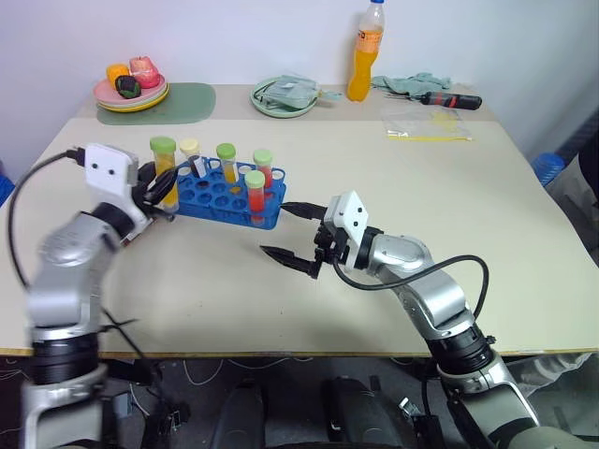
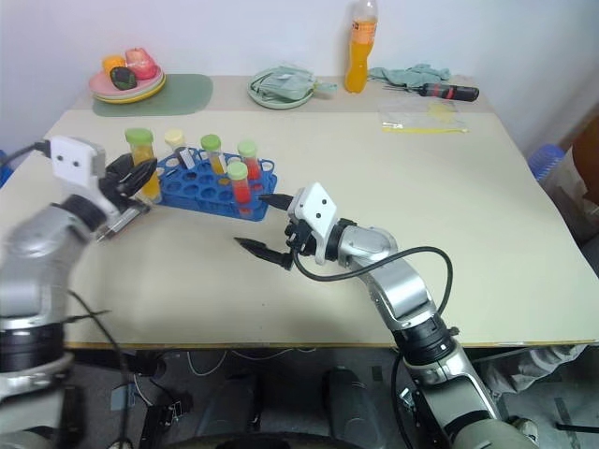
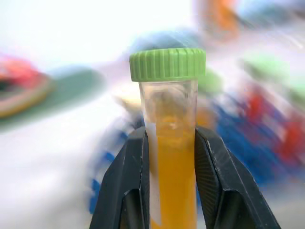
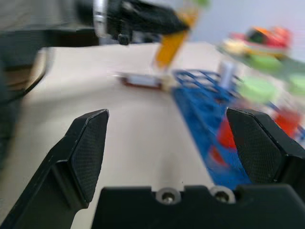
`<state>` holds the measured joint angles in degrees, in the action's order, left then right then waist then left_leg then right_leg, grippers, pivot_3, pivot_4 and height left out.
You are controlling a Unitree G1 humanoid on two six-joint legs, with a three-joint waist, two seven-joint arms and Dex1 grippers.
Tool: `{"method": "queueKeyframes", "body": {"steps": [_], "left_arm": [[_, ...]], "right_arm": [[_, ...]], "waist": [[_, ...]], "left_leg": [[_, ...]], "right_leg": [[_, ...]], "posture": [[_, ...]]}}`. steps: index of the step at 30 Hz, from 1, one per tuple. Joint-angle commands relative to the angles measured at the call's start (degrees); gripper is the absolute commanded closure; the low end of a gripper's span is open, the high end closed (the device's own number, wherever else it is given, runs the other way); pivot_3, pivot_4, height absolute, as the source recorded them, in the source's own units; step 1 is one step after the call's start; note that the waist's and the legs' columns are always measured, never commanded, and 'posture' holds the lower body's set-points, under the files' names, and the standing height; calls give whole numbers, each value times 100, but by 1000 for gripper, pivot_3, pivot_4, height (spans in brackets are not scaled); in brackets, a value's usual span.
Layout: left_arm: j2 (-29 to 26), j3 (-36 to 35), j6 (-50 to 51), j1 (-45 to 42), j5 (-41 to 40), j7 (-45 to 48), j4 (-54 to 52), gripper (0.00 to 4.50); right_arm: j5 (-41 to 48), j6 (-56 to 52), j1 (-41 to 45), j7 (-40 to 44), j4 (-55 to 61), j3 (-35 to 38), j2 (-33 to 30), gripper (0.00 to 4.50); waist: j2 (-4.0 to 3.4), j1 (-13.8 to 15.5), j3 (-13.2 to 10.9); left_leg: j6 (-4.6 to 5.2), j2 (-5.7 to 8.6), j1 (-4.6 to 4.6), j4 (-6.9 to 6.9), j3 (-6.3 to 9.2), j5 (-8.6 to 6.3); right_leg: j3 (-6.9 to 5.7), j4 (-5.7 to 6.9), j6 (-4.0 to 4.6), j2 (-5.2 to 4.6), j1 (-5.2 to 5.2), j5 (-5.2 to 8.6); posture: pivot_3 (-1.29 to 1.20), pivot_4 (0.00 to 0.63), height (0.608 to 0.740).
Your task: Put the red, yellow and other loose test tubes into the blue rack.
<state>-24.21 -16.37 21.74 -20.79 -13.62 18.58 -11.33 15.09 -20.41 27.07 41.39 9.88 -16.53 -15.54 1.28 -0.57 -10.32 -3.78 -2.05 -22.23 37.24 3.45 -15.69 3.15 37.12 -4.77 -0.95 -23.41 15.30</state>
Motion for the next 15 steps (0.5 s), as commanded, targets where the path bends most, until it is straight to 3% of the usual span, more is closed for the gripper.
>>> {"method": "queueKeyframes", "body": {"steps": [1,6,15], "left_arm": [[749,236,-1459,97,392,-658,-90,3777],[1375,509,-2674,192,657,-873,808,3777],[1355,394,-3384,-67,393,-736,1934,3777]], "right_arm": [[-4,164,70,-132,35,53,231,131],[-31,118,61,-192,6,32,404,131],[-27,23,-50,-392,156,126,411,131]], "waist": [[-1,-8,1],[-4,-34,3],[-4,-28,3]], "left_leg": [[-1,1,0,-2,0,0],[-1,1,15,-12,-1,1],[-1,2,16,-10,2,1]], "right_leg": [[0,0,0,-2,-2,0],[2,7,2,3,0,-1],[1,6,2,6,5,-1]], "posture": [[0,150,740],[0,150,740],[0,150,740]]}}
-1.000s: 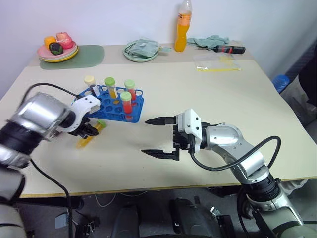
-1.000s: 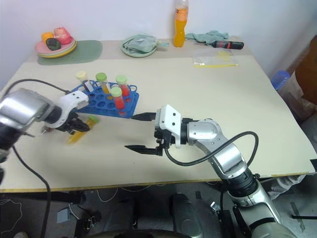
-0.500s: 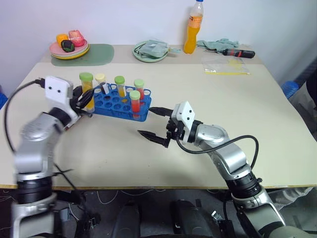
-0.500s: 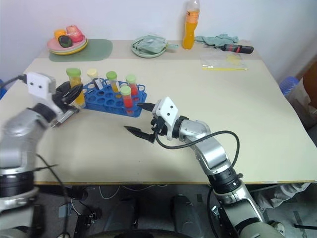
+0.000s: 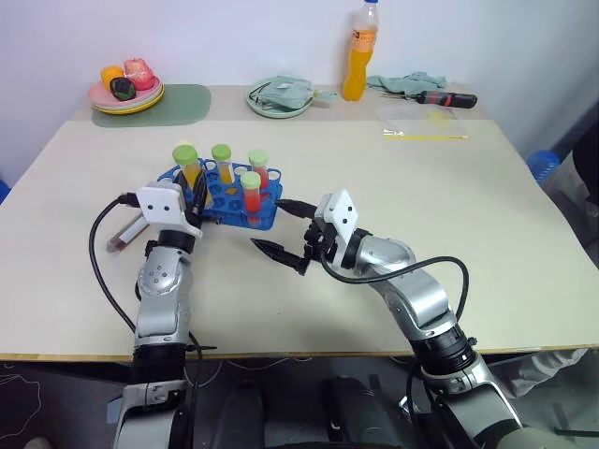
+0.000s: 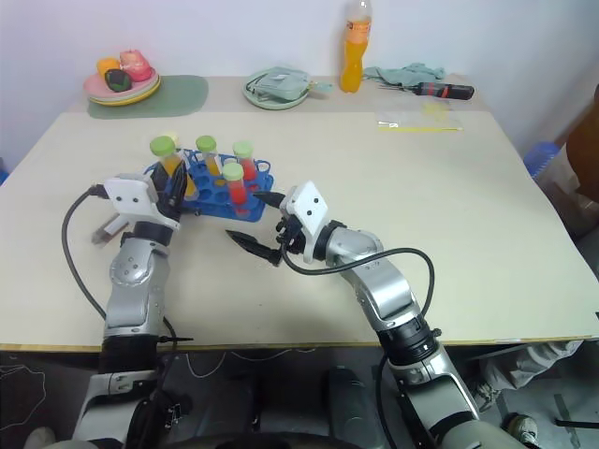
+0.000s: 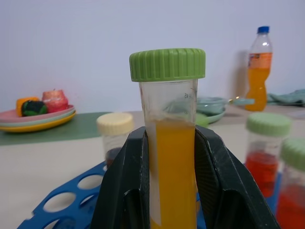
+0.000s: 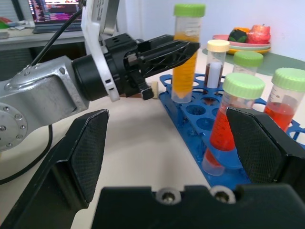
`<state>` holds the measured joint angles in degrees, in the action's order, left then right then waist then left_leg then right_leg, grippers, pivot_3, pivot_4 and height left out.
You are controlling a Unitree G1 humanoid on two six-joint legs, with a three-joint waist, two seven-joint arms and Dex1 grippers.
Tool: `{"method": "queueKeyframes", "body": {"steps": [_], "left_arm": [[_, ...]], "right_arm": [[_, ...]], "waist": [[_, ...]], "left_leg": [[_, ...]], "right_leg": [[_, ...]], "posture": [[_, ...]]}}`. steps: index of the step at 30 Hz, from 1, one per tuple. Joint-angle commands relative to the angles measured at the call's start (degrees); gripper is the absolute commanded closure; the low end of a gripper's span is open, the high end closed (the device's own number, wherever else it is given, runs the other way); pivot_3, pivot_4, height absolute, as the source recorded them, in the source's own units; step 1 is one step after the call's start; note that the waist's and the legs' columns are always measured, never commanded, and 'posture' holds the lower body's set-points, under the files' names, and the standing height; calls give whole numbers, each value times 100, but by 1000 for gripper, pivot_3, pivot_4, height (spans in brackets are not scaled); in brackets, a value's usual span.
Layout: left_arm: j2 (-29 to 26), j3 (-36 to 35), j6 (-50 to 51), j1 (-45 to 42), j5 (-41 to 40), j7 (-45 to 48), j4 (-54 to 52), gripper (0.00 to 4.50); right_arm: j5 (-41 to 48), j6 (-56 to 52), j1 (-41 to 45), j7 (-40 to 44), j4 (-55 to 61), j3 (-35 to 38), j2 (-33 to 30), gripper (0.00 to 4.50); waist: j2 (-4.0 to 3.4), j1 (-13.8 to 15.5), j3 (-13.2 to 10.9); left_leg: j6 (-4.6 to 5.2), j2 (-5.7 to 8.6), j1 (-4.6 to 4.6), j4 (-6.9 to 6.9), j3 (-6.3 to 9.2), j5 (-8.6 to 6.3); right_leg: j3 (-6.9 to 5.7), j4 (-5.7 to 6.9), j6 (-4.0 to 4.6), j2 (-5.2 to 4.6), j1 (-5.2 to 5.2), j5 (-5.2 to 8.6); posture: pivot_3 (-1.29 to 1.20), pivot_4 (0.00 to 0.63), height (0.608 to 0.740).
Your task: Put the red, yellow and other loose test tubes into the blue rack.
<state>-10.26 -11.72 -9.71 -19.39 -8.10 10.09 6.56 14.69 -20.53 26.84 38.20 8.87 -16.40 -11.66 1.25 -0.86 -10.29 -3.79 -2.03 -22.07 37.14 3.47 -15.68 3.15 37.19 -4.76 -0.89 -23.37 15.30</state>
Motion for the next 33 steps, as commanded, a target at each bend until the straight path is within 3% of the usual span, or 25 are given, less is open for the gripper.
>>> {"method": "queueKeyframes", "body": {"steps": [1,33], "left_arm": [[-39,-73,-266,-241,-194,143,230,3777],[-30,169,-795,-632,-34,301,1276,3777]], "right_arm": [[16,37,-35,-90,266,117,22,131],[108,-56,-130,-86,386,96,-8,131]], "waist": [[0,5,0],[0,-1,0]], "left_leg": [[0,0,0,0,0,0],[0,1,5,-1,2,0]], "right_leg": [[0,0,0,0,0,0],[-1,0,0,1,5,0]], "posture": [[0,150,740],[0,150,740]]}}
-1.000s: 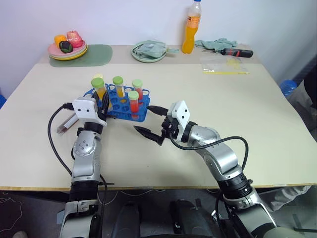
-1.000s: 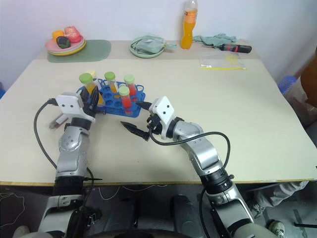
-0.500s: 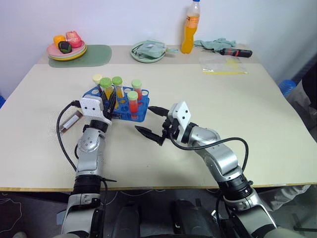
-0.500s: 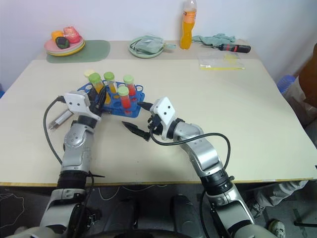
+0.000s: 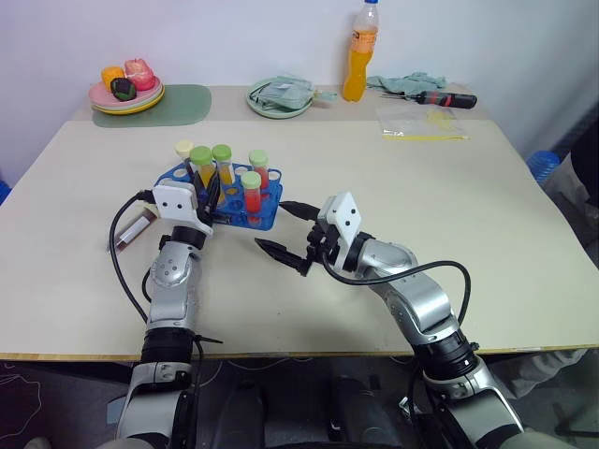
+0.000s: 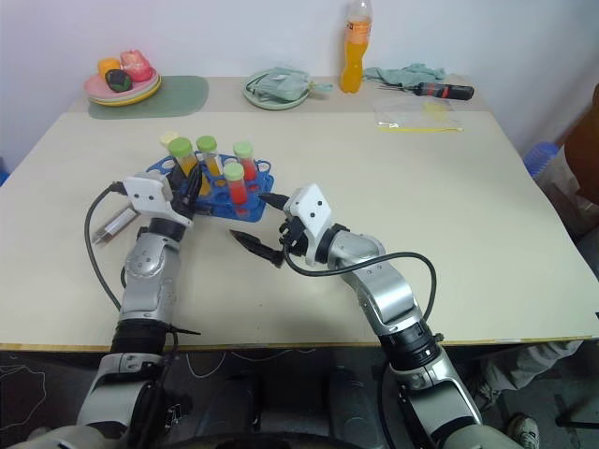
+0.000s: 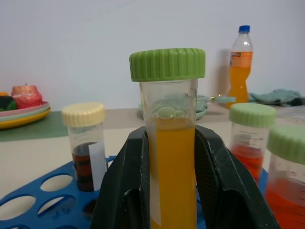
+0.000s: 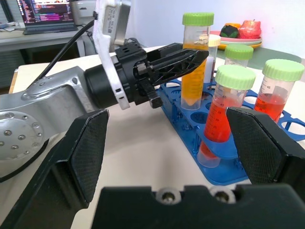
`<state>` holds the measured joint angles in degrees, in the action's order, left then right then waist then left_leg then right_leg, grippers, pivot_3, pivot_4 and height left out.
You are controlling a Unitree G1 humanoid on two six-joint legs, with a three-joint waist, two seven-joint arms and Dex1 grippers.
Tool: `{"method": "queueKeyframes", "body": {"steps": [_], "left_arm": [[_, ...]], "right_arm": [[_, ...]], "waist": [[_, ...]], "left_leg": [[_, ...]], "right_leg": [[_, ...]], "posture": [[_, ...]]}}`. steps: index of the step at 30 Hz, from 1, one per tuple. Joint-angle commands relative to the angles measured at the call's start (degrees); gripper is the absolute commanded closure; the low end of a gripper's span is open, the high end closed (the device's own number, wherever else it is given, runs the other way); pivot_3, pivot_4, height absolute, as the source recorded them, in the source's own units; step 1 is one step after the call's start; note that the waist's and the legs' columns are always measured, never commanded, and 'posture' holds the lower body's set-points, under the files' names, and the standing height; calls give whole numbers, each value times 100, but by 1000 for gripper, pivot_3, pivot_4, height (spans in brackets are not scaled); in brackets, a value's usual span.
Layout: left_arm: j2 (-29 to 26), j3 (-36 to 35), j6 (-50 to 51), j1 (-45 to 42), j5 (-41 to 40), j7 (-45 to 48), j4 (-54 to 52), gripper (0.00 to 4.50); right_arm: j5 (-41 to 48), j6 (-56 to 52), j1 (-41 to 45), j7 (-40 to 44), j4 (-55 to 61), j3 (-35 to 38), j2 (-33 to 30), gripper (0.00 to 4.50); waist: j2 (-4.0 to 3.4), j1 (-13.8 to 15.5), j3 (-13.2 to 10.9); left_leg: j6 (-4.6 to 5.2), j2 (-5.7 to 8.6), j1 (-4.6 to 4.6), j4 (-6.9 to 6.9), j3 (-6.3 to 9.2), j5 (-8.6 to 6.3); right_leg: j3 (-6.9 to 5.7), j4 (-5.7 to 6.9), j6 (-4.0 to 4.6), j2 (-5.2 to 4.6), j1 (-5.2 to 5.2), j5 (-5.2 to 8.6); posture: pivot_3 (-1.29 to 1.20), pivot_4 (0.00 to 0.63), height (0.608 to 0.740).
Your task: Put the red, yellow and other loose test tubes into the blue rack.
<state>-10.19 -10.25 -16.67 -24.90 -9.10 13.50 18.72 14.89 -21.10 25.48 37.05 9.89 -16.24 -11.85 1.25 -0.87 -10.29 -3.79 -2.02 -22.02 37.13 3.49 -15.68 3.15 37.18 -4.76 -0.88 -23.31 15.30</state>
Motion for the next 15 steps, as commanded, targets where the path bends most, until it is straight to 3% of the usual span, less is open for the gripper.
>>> {"method": "queueKeyframes", "body": {"steps": [1,9,15], "left_arm": [[-35,23,-103,-85,66,-41,73,3777],[5,57,-102,34,31,13,55,3777],[-132,-66,87,49,59,-147,-134,860]], "right_arm": [[90,-3,6,31,288,82,7,131],[96,-49,-11,23,334,94,-19,131],[69,-19,-2,45,340,87,-46,131]], "waist": [[0,0,0],[0,0,0],[0,-9,0]], "left_leg": [[0,0,0,0,0,0],[0,0,-1,0,0,0],[0,0,0,0,1,0]], "right_leg": [[0,0,0,0,0,0],[0,0,0,0,0,0],[0,0,0,0,0,0]], "posture": [[0,150,740],[0,150,740],[0,150,740]]}}
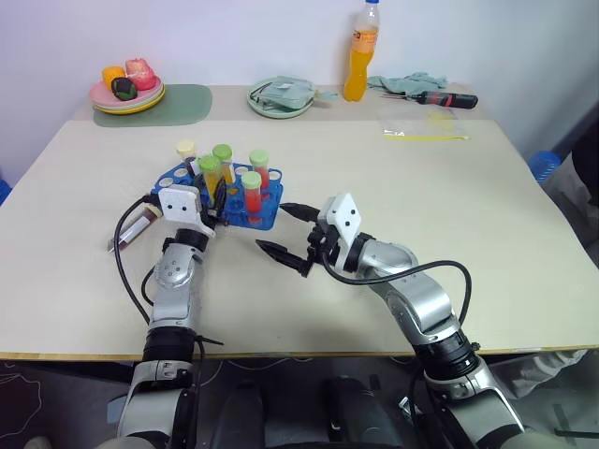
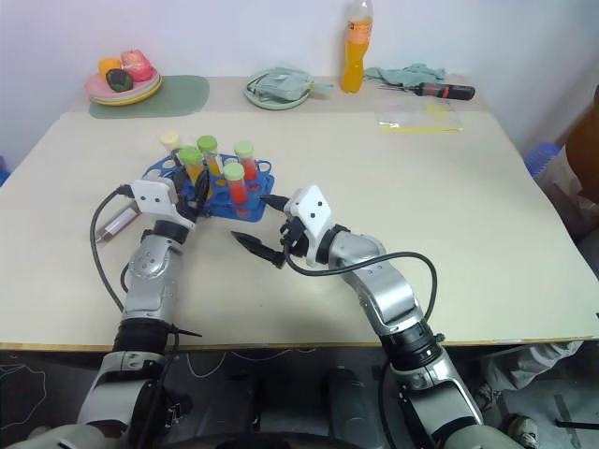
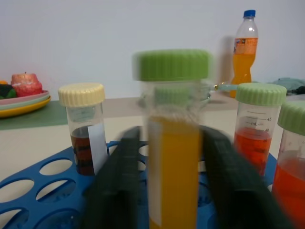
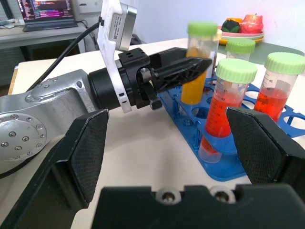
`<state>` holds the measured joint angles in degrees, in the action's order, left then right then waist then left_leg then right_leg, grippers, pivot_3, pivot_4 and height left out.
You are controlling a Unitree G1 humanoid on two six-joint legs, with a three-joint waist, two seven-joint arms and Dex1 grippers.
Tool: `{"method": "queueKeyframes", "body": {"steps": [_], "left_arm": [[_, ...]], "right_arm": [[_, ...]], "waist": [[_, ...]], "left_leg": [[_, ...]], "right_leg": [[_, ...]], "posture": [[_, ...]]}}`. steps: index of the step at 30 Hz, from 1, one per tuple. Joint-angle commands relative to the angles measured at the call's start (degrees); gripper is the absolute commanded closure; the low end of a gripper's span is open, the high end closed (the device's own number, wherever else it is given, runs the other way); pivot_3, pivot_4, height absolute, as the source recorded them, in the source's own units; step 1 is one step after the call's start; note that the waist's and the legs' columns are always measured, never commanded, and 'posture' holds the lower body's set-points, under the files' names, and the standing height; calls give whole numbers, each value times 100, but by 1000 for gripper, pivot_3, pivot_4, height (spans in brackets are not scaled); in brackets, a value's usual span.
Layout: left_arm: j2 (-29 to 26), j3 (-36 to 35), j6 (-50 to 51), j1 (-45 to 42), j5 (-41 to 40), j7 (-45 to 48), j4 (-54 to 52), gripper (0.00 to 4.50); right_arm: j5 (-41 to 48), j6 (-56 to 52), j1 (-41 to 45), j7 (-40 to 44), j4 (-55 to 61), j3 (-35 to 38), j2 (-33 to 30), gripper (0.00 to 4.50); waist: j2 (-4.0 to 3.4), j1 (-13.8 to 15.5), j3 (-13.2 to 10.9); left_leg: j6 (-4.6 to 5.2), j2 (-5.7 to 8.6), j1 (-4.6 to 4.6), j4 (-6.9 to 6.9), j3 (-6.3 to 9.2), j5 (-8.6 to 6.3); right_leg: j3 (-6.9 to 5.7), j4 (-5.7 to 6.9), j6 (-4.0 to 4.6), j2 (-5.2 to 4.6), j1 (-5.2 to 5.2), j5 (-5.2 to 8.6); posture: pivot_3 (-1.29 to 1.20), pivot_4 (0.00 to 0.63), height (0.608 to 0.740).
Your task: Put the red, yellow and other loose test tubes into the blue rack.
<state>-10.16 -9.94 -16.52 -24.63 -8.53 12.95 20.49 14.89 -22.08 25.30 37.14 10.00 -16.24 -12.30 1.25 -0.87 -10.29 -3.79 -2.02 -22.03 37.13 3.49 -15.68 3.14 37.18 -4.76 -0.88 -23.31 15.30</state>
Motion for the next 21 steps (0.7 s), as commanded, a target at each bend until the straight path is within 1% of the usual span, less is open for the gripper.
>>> {"method": "queueKeyframes", "body": {"steps": [1,3,4,5,6,8,9,10,11,12,13,14,15,17,19,21], "left_arm": [[-236,-164,220,95,-93,-41,-503,430],[-516,-300,623,277,-301,106,-948,430],[-734,-355,976,395,-400,214,-1222,430],[-1084,-487,1502,559,-598,406,-1579,430],[-1493,-650,2120,701,-803,585,-1914,430],[-2548,-933,3775,911,-1380,1129,-2414,430],[-2921,-999,4271,961,-1547,1304,-2531,430],[-3357,-1085,4959,937,-1785,1496,-2535,185],[-3791,-1099,5538,875,-1933,1722,-2440,185],[-4338,-815,5894,687,-1773,2042,-2163,185],[-4713,-590,6128,543,-1653,2258,-1964,185],[-4914,-367,6097,259,-1462,2374,-1659,185],[-4982,-230,6052,-37,-1395,2475,-1368,185],[-4922,-7,5836,-640,-1349,2816,-830,185],[-4903,163,5614,-906,-1240,3104,-550,185],[-4925,288,5498,-997,-1297,3602,-535,185]], "right_arm": [[57,92,18,43,341,89,-18,131],[60,93,34,77,375,127,-74,131],[75,79,51,107,401,166,-122,131],[121,29,77,170,467,237,-225,131],[185,-36,106,269,552,312,-354,131],[383,-221,182,595,781,427,-683,131],[472,-284,213,724,869,446,-801,131],[569,-345,247,857,963,451,-921,131],[655,-396,285,985,1041,451,-1020,131],[738,-423,341,1146,1093,419,-1106,131],[792,-443,383,1252,1121,394,-1157,131],[820,-440,426,1327,1120,358,-1171,131],[829,-435,456,1368,1110,329,-1165,131],[767,-380,496,1383,1068,237,-1108,131],[715,-343,506,1367,1050,174,-1068,131],[656,-306,480,1298,1075,119,-1030,131]], "waist": [[0,-20,0],[-1,-46,-1],[-1,-49,-1],[-1,-68,-1],[-2,-92,-2],[1,-170,-6],[-2,-186,-9],[-4,-189,-11],[-4,-190,-11],[-9,-190,-14],[-10,-179,-15],[-10,-168,-16],[-20,-147,-20],[-18,-115,-19],[-15,-131,-17],[-14,-153,-16]], "left_leg": [[0,0,0,0,0,0],[0,-2,1,-2,0,0],[0,-3,2,-4,0,0],[0,-4,1,-5,1,0],[0,-6,1,-5,2,0],[0,-7,1,-7,3,0],[0,-10,2,-7,4,0],[0,-12,7,-9,4,0],[0,-13,9,-10,4,0],[1,-15,12,-12,4,0],[1,-16,20,-16,2,-1],[1,-16,21,-17,3,-1],[1,-16,23,-18,4,-1],[1,-12,26,-18,1,-1],[1,-11,20,-17,-1,-1],[1,-11,11,-17,-5,-1]], "right_leg": [[0,0,0,0,0,0],[1,1,0,3,-1,0],[1,2,0,3,-2,0],[1,2,1,4,-3,0],[1,2,1,6,-4,0],[0,5,1,6,-4,1],[0,5,2,9,-4,1],[0,8,3,11,-4,2],[0,8,5,12,-4,3],[0,9,11,15,-3,8],[0,7,15,18,0,12],[-1,8,22,19,0,16],[-1,6,27,20,1,20],[-1,0,29,14,11,26],[-1,-3,27,13,10,25],[0,-3,12,11,2,17]], "posture": [[0,150,740],[0,150,740],[0,150,740],[0,150,740],[0,150,740],[0,150,740],[0,150,740],[0,150,740],[0,150,740],[0,150,740],[0,150,740],[0,150,740],[0,150,740],[0,150,740],[0,150,740],[0,150,740]]}}
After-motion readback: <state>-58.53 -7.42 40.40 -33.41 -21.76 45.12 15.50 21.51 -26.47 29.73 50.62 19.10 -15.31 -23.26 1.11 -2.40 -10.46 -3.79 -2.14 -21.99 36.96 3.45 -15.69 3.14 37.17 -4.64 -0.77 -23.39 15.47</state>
